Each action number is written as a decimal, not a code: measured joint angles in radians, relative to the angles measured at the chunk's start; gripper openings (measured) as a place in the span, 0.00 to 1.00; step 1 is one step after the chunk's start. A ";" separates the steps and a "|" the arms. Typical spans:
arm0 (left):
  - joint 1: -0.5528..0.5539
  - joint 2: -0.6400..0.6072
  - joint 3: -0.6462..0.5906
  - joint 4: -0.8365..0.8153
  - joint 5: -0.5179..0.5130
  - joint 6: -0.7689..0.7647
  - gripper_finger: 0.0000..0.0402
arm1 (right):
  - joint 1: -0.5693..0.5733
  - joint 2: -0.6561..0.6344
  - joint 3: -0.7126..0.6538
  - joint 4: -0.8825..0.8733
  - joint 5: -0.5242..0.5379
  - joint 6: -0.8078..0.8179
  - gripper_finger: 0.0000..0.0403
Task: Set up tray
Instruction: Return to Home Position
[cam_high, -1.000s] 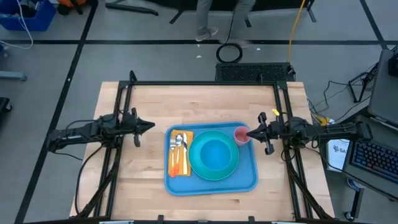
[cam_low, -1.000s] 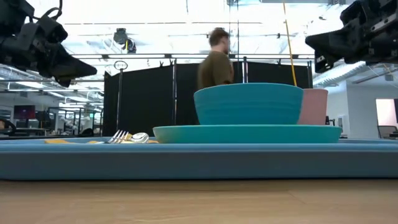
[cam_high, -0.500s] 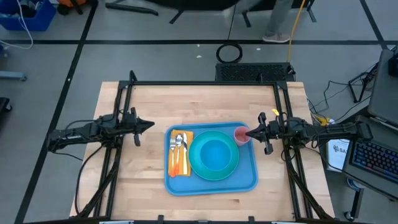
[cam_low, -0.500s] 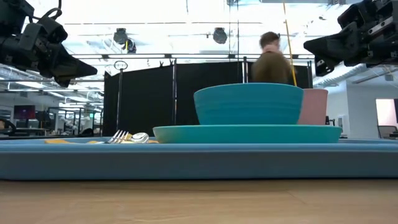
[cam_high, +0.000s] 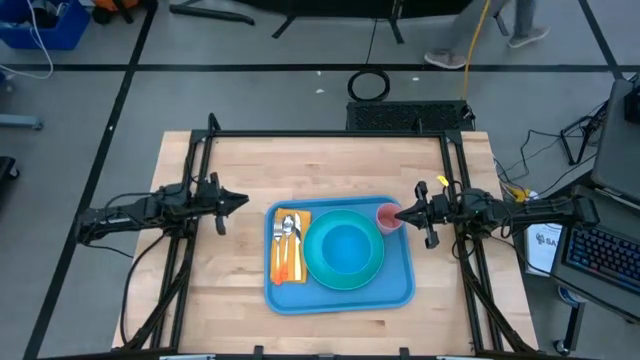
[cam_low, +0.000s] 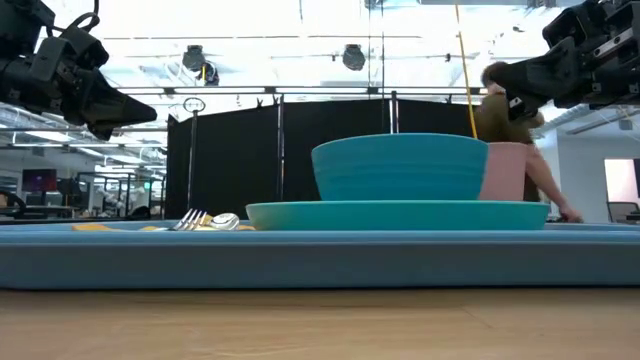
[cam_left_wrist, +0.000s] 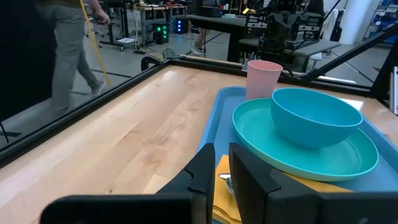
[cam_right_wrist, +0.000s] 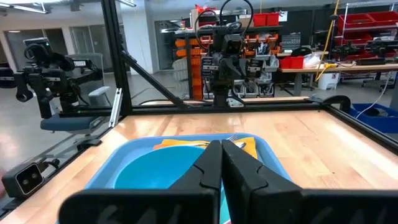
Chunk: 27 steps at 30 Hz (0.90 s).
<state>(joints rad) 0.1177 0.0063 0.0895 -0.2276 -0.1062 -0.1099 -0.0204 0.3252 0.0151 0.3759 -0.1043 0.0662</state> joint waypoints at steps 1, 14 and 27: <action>0.000 0.000 0.000 0.000 0.000 0.000 0.13 | 0.000 0.000 0.000 0.000 0.000 0.000 0.00; 0.000 0.000 0.000 0.000 0.000 0.000 0.14 | 0.000 0.000 0.000 0.000 0.000 0.000 0.00; 0.000 0.000 0.000 0.000 0.000 0.000 0.14 | 0.000 0.000 0.000 0.000 -0.001 0.000 0.00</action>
<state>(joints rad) 0.1177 0.0063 0.0891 -0.2276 -0.1062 -0.1101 -0.0202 0.3252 0.0147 0.3759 -0.1051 0.0662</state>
